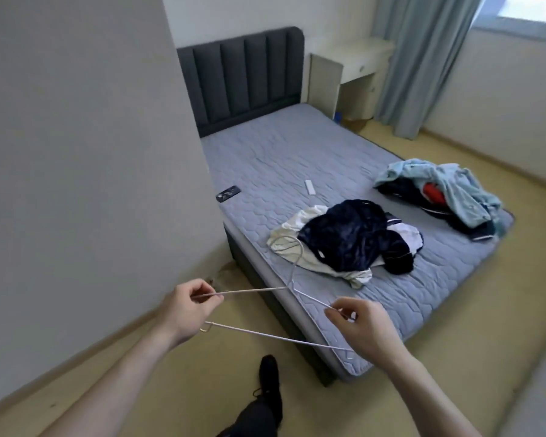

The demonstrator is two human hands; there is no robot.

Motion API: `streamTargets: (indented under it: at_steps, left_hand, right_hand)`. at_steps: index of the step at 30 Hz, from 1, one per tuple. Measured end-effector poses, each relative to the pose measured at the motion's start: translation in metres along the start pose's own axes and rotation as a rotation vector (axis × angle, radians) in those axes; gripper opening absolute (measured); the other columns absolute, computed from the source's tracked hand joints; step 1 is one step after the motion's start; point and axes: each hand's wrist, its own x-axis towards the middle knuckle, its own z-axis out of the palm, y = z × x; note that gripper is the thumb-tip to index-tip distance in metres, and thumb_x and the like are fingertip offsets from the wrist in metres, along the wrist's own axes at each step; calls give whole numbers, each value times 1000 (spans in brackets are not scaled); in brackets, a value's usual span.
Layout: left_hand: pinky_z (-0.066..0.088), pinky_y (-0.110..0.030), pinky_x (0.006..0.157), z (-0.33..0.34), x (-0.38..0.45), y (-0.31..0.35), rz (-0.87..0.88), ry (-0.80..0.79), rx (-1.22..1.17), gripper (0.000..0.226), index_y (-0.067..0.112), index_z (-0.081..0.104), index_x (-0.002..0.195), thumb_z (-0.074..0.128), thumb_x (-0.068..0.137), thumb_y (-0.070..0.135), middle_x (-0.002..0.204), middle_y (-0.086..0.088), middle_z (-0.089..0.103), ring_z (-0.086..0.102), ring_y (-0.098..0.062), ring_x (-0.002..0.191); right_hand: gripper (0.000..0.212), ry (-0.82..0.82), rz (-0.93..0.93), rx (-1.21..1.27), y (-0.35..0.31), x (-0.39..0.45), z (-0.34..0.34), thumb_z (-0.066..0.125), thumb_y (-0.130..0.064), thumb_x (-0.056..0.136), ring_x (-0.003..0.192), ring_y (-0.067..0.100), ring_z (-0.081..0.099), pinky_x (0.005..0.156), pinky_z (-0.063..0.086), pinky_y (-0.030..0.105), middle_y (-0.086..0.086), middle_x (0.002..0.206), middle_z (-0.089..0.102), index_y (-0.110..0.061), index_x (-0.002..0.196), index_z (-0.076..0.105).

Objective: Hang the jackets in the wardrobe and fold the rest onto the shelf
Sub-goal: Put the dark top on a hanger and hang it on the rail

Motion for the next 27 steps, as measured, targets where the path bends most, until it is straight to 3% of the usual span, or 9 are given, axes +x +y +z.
streamTargets:
  at_steps: [5,8,11,15,22,27]
  left_hand:
    - [50,-26,79,80,90,40,54,-99,26,19,39,71,90,84,79,32,95,17,70,63,1,87]
    - [47,-29,88,130,149,55,-12,-171,4,32,34,68,110,82,81,29,110,13,64,60,-7,101]
    - [50,-32,92,185,202,60,-230,-298,-21,23,23,71,105,79,84,23,112,0,71,63,-18,103]
    - [50,-27,88,253,254,73,-341,-501,110,14,20,74,99,76,86,24,111,-3,74,67,-22,102]
    - [49,-25,90,348,319,132,-313,-626,300,20,22,72,107,71,88,28,116,2,72,64,-18,109]
    - [48,-26,91,430,365,160,-282,-645,280,24,20,72,110,70,88,28,116,2,70,63,-19,111]
  right_hand:
    - [22,104,175,-42,64,37,-46,72,-57,87,70,1,62,57,46,23,-17,66,65,-56,67,61]
    - [23,117,243,-56,99,70,-69,73,-53,86,75,-1,61,56,43,20,-22,68,65,-50,64,65]
    - [20,93,320,-31,130,108,-84,74,-49,88,64,4,58,53,38,20,-18,63,62,-38,72,72]
    - [24,97,417,36,173,162,-97,73,-43,92,51,6,52,50,37,22,-12,55,58,-31,72,75]
    - [31,127,584,84,261,229,-114,69,-41,95,57,8,55,55,42,30,-8,59,61,-24,69,67]
    - [34,110,650,145,342,278,-99,70,-38,94,54,9,50,52,39,23,-4,56,56,-21,66,59]
